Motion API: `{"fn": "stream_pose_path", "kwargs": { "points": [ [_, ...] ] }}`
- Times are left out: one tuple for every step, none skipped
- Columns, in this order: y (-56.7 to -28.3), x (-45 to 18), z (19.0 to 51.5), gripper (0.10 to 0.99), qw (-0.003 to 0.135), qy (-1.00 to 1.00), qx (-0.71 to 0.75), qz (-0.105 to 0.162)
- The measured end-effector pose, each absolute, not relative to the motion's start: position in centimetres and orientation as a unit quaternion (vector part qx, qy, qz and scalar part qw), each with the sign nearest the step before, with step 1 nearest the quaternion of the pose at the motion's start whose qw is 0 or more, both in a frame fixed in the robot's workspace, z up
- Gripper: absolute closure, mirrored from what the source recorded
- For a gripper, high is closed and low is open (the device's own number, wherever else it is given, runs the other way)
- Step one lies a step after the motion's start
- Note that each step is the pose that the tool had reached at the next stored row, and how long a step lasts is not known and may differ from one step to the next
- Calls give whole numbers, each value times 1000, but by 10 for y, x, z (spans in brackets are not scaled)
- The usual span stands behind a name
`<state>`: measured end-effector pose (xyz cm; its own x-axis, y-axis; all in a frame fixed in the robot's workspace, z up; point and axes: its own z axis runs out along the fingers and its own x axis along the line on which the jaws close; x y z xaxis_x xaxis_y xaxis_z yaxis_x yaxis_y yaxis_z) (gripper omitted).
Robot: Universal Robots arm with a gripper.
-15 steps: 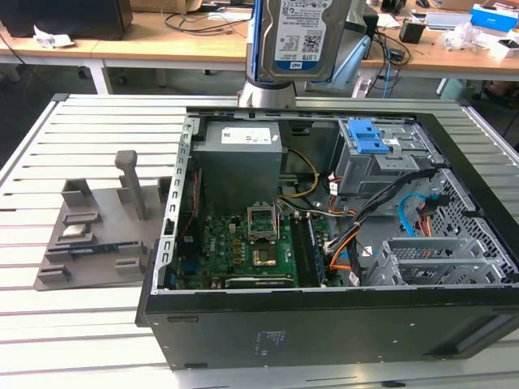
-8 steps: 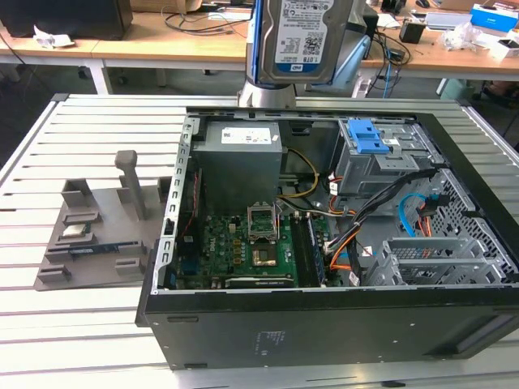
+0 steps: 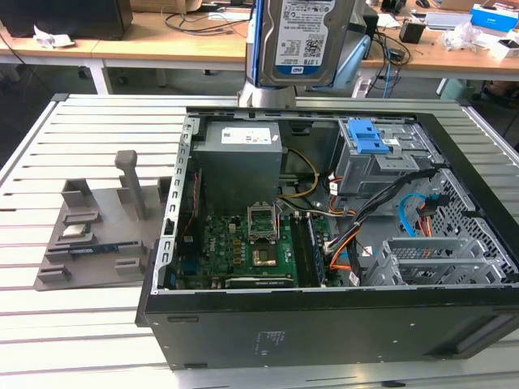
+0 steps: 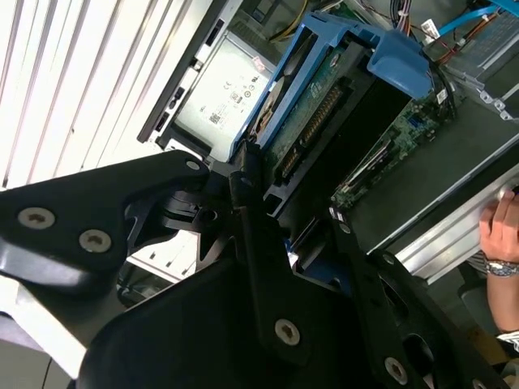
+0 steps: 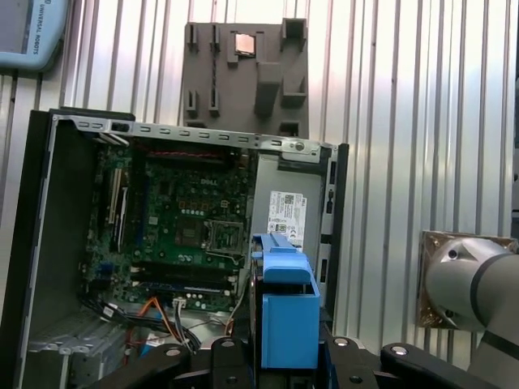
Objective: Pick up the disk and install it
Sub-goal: 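Pick up the disk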
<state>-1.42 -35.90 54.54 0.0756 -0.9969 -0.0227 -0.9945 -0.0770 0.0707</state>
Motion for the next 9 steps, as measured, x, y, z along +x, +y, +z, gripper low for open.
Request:
{"fn": "stream_pose_path", "kwargs": {
  "points": [
    [-360,-14,545,722,18,-679,733,-32],
    [-361,-14,545,722,18,-679,733,-32],
    [-362,-14,545,722,18,-679,733,-32],
    [-362,-14,545,722,18,-679,733,-32],
    [-363,-14,545,722,18,-679,733,-32],
    [-365,-14,545,722,18,-679,733,-32],
    [-367,-14,545,722,18,-679,733,-32],
    [-369,-14,545,722,18,-679,733,-32],
    [-371,-14,545,722,18,-679,733,-32]
  ]
}}
